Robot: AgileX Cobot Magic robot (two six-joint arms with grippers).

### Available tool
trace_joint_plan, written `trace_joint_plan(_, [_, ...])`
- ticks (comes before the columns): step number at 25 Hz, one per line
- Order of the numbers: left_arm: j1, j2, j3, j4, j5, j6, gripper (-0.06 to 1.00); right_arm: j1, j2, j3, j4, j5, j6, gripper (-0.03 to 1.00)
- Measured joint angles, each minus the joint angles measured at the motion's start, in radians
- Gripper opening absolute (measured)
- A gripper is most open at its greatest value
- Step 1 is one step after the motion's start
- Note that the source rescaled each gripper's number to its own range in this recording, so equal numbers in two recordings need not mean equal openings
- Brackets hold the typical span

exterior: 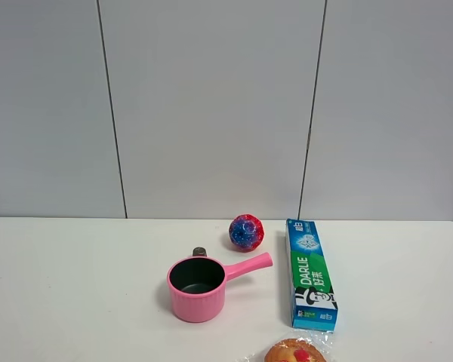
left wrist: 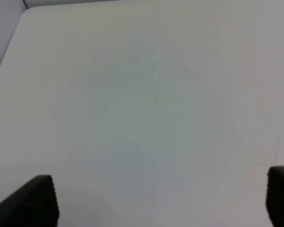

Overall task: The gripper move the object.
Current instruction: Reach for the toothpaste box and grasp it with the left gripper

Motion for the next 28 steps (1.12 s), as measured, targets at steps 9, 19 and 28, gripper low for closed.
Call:
trace_joint_plan(9, [0.0, 0.0, 0.0, 0.0, 0.0, 0.0, 1.0, 0.0, 0.0, 0.0, 0.0, 0.0, 0.0, 1.0])
trace_joint_plan(19, [0.0, 0.0, 0.0, 0.0, 0.0, 0.0, 1.0, 0.0, 0.0, 0.0, 0.0, 0.0, 0.0, 1.0])
trace_joint_plan(28, [0.0, 0.004, -0.015, -0.056, -0.002, 0.082, 1.0, 0.0, 0.0, 0.0, 0.0, 0.0, 0.0, 1.0])
